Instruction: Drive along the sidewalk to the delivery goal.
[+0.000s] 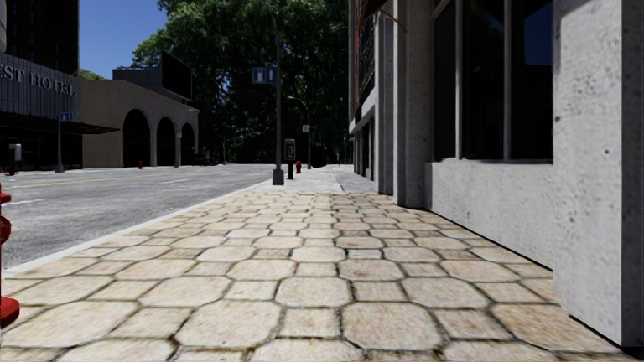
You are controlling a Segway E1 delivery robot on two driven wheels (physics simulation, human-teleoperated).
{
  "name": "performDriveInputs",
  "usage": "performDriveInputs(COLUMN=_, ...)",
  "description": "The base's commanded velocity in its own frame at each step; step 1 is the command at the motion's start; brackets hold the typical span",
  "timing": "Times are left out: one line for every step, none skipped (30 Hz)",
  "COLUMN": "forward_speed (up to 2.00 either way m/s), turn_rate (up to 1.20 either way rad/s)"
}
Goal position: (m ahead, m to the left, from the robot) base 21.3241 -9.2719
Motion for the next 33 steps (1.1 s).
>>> performDriveInputs(forward_speed=2.00, turn_rate=0.00)
performDriveInputs(forward_speed=2.00, turn_rate=0.00)
performDriveInputs(forward_speed=2.00, turn_rate=0.00)
performDriveInputs(forward_speed=2.00, turn_rate=0.00)
performDriveInputs(forward_speed=2.00, turn_rate=0.00)
performDriveInputs(forward_speed=2.00, turn_rate=0.00)
performDriveInputs(forward_speed=2.00, turn_rate=0.00)
performDriveInputs(forward_speed=2.00, turn_rate=0.00)
performDriveInputs(forward_speed=2.00, turn_rate=0.00)
performDriveInputs(forward_speed=2.00, turn_rate=0.00)
performDriveInputs(forward_speed=2.00, turn_rate=0.00)
performDriveInputs(forward_speed=2.00, turn_rate=0.00)
performDriveInputs(forward_speed=2.00, turn_rate=0.00)
performDriveInputs(forward_speed=2.00, turn_rate=0.00)
performDriveInputs(forward_speed=2.00, turn_rate=0.00)
performDriveInputs(forward_speed=2.00, turn_rate=0.00)
performDriveInputs(forward_speed=2.00, turn_rate=0.00)
performDriveInputs(forward_speed=2.00, turn_rate=0.00)
performDriveInputs(forward_speed=2.00, turn_rate=0.00)
performDriveInputs(forward_speed=2.00, turn_rate=0.00)
performDriveInputs(forward_speed=2.00, turn_rate=0.00)
performDriveInputs(forward_speed=2.00, turn_rate=0.00)
performDriveInputs(forward_speed=2.00, turn_rate=0.00)
performDriveInputs(forward_speed=2.00, turn_rate=0.00)
performDriveInputs(forward_speed=2.00, turn_rate=-0.05)
performDriveInputs(forward_speed=2.00, turn_rate=-0.09)
performDriveInputs(forward_speed=2.00, turn_rate=-0.09)
performDriveInputs(forward_speed=2.00, turn_rate=-0.13)
performDriveInputs(forward_speed=2.00, turn_rate=-0.17)
performDriveInputs(forward_speed=2.00, turn_rate=-0.19)
performDriveInputs(forward_speed=2.00, turn_rate=-0.18)
performDriveInputs(forward_speed=2.00, turn_rate=-0.18)
performDriveInputs(forward_speed=2.00, turn_rate=-0.01)
